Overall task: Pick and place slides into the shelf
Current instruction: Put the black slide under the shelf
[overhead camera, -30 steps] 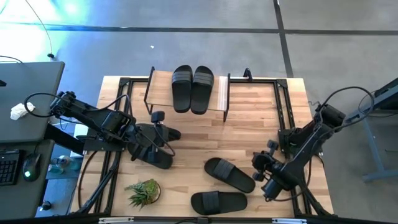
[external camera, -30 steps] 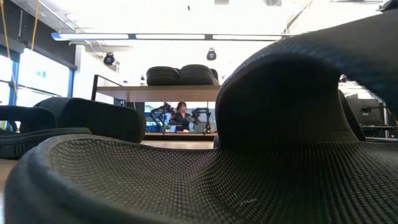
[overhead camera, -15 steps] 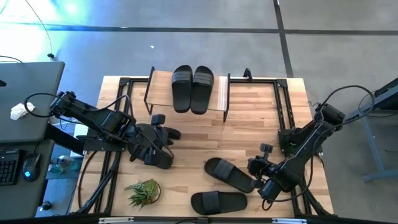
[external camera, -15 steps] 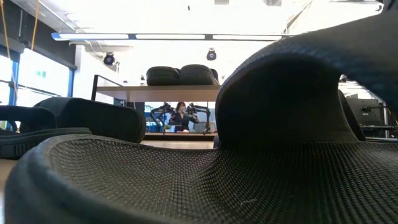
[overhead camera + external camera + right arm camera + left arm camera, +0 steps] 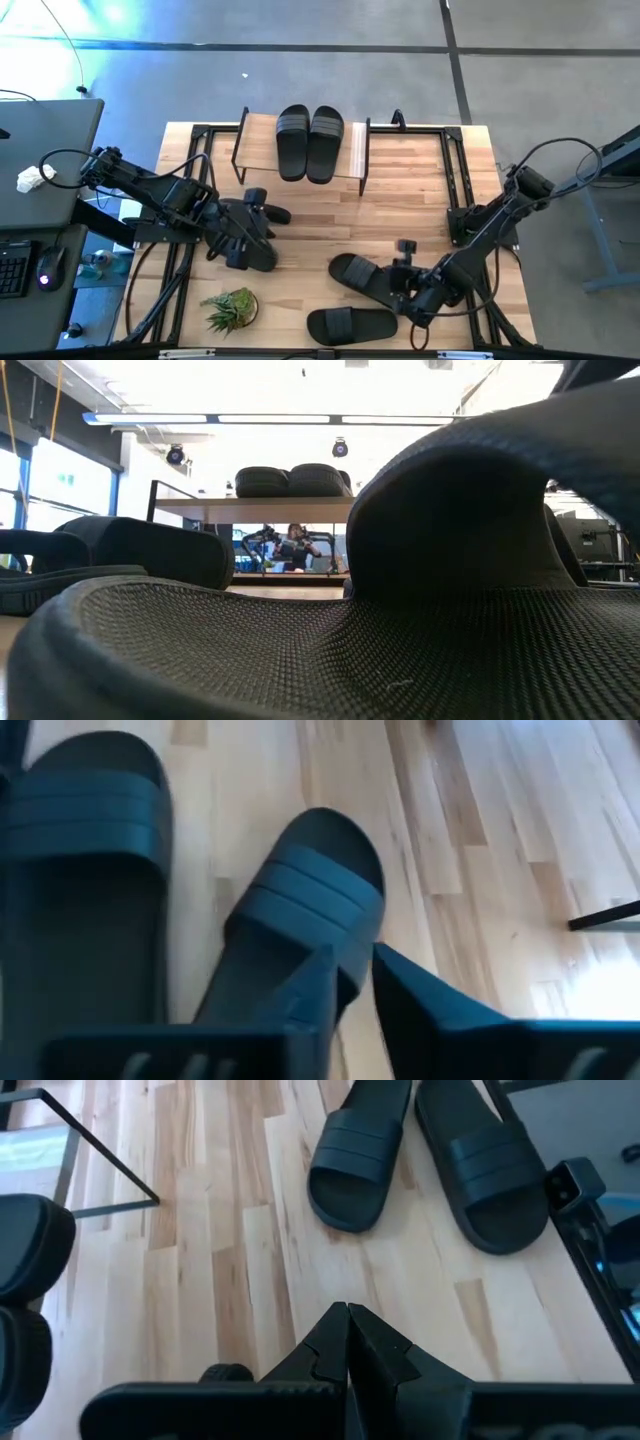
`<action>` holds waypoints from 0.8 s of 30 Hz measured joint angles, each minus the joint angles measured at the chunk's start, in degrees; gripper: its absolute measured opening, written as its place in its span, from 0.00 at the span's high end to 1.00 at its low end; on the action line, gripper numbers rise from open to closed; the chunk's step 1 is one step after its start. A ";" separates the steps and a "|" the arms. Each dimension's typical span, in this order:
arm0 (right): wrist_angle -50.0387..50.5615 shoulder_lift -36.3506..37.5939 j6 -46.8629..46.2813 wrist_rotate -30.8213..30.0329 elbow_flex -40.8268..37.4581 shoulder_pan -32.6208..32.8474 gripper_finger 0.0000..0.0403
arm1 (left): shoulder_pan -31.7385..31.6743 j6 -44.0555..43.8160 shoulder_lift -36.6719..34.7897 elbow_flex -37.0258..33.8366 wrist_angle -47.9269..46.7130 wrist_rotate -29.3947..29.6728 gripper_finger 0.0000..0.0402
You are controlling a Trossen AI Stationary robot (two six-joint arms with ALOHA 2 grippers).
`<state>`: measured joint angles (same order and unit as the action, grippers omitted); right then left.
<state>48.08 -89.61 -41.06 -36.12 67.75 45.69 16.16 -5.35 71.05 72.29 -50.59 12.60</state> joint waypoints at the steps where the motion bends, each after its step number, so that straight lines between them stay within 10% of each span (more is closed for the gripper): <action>1: 0.04 -0.27 0.50 0.08 0.00 -0.31 0.78 | -0.02 0.31 0.00 0.00 -0.17 0.00 1.00; 9: 0.71 -7.39 8.62 2.64 -0.10 -1.07 0.58 | -0.02 0.60 -0.02 0.00 -0.80 0.02 1.00; 24: -0.62 -15.71 11.43 -3.06 -0.14 -3.35 0.57 | -0.02 0.57 -0.02 0.00 -0.58 0.46 1.00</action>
<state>47.46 -105.33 -29.63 -39.18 67.60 42.34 16.14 -4.78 71.02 72.29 -51.18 13.06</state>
